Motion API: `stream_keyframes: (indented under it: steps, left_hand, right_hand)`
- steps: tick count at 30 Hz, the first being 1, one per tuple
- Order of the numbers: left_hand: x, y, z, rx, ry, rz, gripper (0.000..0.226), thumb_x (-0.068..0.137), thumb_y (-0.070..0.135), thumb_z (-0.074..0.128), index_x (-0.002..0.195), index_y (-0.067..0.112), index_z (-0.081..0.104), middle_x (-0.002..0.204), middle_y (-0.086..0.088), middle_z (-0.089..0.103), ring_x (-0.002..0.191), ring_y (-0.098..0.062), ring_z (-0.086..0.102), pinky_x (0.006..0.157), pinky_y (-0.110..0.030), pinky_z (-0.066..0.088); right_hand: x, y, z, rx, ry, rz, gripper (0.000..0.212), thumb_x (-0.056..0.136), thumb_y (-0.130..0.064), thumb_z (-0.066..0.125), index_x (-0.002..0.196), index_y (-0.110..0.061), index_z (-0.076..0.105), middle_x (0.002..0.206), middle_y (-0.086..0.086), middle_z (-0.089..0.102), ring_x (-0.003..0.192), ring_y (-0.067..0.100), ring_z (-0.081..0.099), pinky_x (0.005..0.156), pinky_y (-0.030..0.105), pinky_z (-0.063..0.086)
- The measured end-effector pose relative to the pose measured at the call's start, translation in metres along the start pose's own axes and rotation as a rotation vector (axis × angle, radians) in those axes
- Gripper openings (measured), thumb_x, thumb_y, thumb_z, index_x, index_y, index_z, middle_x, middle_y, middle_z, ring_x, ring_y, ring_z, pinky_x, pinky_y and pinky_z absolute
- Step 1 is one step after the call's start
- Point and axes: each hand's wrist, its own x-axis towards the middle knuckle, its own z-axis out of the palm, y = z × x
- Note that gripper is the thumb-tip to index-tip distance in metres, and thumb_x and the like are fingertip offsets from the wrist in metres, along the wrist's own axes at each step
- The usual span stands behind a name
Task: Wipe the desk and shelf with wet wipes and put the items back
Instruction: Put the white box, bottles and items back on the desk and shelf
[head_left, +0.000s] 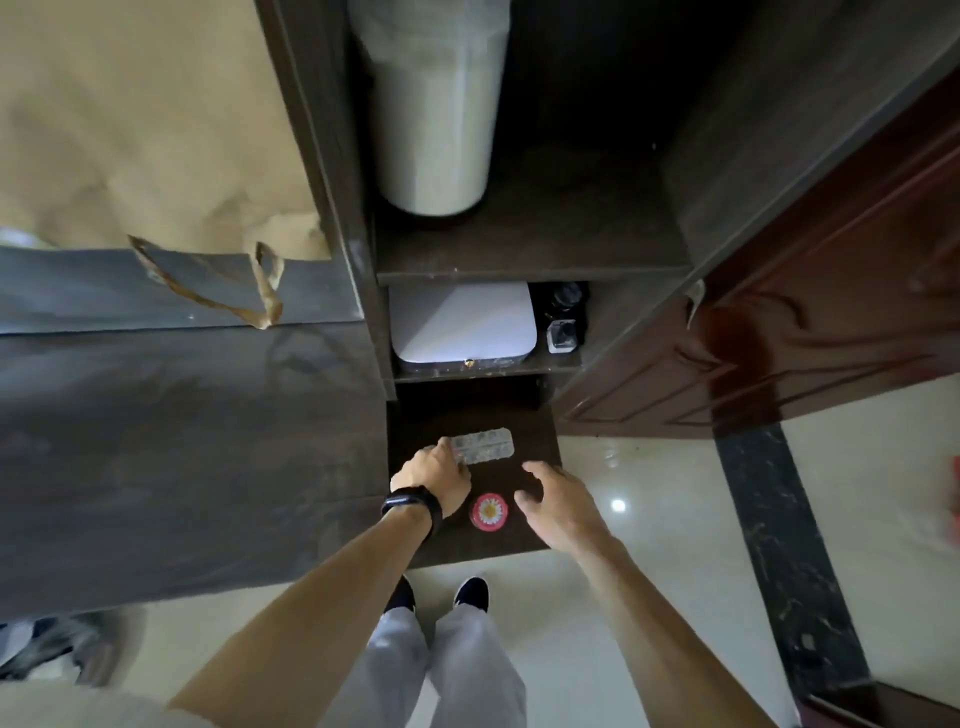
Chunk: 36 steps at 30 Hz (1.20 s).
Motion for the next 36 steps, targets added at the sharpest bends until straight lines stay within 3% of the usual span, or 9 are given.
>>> stream_keyframes:
  steps: [6, 9, 13, 18, 22, 25, 28, 32, 36]
  left_hand:
    - [-0.062, -0.016, -0.073, -0.079, 0.414, 0.340, 0.047, 0.092, 0.030, 0.056, 0.137, 0.023, 0.046, 0.136, -0.002, 0.051, 0.122, -0.025, 0.050, 0.096, -0.038, 0.049]
    - [-0.082, -0.022, -0.111, 0.090, 0.766, 0.456, 0.077, 0.084, 0.023, 0.064, 0.152, 0.014, 0.028, 0.160, -0.011, 0.023, 0.146, -0.031, 0.025, 0.115, -0.051, 0.030]
    - [-0.092, -0.018, -0.155, 0.315, 0.965, 0.471, 0.090, 0.086, 0.029, 0.056, 0.156, 0.015, 0.002, 0.164, -0.001, -0.012, 0.151, -0.022, -0.002, 0.119, -0.053, 0.005]
    - [-0.096, -0.004, -0.172, 0.424, 0.954, 0.433, 0.090, 0.089, 0.034, 0.052, 0.155, 0.014, -0.006, 0.163, 0.001, -0.014, 0.151, -0.019, 0.001, 0.120, -0.052, 0.010]
    - [-0.099, 0.005, -0.164, 0.404, 0.905, 0.334, 0.095, 0.088, 0.035, 0.054, 0.155, 0.014, -0.010, 0.164, -0.002, -0.010, 0.151, -0.021, -0.001, 0.120, -0.052, 0.013]
    - [-0.105, 0.016, -0.160, 0.361, 0.905, 0.300, 0.095, 0.086, 0.034, 0.056, 0.155, 0.012, -0.006, 0.165, -0.004, -0.004, 0.151, -0.021, 0.000, 0.120, -0.053, 0.015]
    - [-0.109, 0.017, -0.148, 0.263, 0.879, 0.272, 0.090, 0.086, 0.029, 0.055, 0.157, 0.015, 0.002, 0.165, -0.001, -0.004, 0.151, -0.019, -0.002, 0.120, -0.051, 0.015]
    - [-0.112, 0.016, -0.114, -0.235, 0.702, 0.089, 0.081, 0.092, 0.037, 0.056, 0.157, 0.023, 0.010, 0.163, -0.001, 0.013, 0.150, -0.020, 0.012, 0.120, -0.040, 0.020]
    - [-0.113, 0.010, -0.085, -0.954, 0.375, -0.207, 0.087, 0.086, 0.056, 0.064, 0.155, 0.032, 0.018, 0.154, -0.004, 0.036, 0.139, -0.024, 0.039, 0.112, -0.038, 0.033]
  right_hand:
    - [-0.018, -0.042, -0.071, 0.317, 0.205, -0.116, 0.051, 0.096, -0.039, 0.059, 0.142, -0.021, 0.045, 0.140, -0.001, 0.055, 0.123, 0.014, 0.056, 0.098, 0.026, 0.043]
    - [-0.006, -0.066, -0.090, 0.547, 0.247, -0.064, 0.054, 0.096, -0.040, 0.060, 0.142, -0.017, 0.044, 0.135, -0.002, 0.058, 0.117, 0.014, 0.059, 0.099, 0.029, 0.044]
    - [0.053, -0.073, -0.087, 0.822, 0.149, 0.107, 0.085, 0.073, -0.067, 0.059, 0.145, -0.026, 0.041, 0.138, -0.002, 0.057, 0.124, 0.022, 0.057, 0.106, 0.042, 0.045]
    - [0.056, -0.098, -0.096, 0.848, 0.131, 0.156, 0.062, 0.094, -0.053, 0.053, 0.145, -0.020, 0.043, 0.130, 0.007, 0.059, 0.092, 0.025, 0.068, 0.085, 0.041, 0.058]
    - [0.046, -0.096, -0.096, 1.073, 0.125, 0.119, 0.036, 0.098, -0.030, 0.058, 0.122, -0.003, 0.053, 0.086, 0.006, 0.058, 0.072, 0.019, 0.060, 0.092, 0.041, 0.053]
    - [0.033, -0.086, -0.097, 1.306, 0.092, 0.136, 0.024, 0.094, -0.011, 0.064, 0.114, -0.001, 0.054, 0.102, 0.017, 0.060, 0.092, 0.026, 0.065, 0.097, 0.040, 0.052]
    - [0.023, -0.075, -0.100, 1.324, 0.061, 0.063, 0.030, 0.093, -0.005, 0.064, 0.120, 0.004, 0.056, 0.113, 0.014, 0.058, 0.088, 0.017, 0.060, 0.082, 0.029, 0.058]
    - [-0.001, -0.057, -0.094, 1.285, 0.009, 0.017, 0.032, 0.094, -0.010, 0.064, 0.123, -0.002, 0.053, 0.103, 0.000, 0.053, 0.086, 0.010, 0.061, 0.064, 0.016, 0.058]
    - [-0.029, -0.032, -0.067, 1.369, -0.070, -0.005, 0.036, 0.092, -0.012, 0.067, 0.125, -0.014, 0.055, 0.115, 0.011, 0.062, 0.104, 0.023, 0.065, 0.087, 0.035, 0.058]
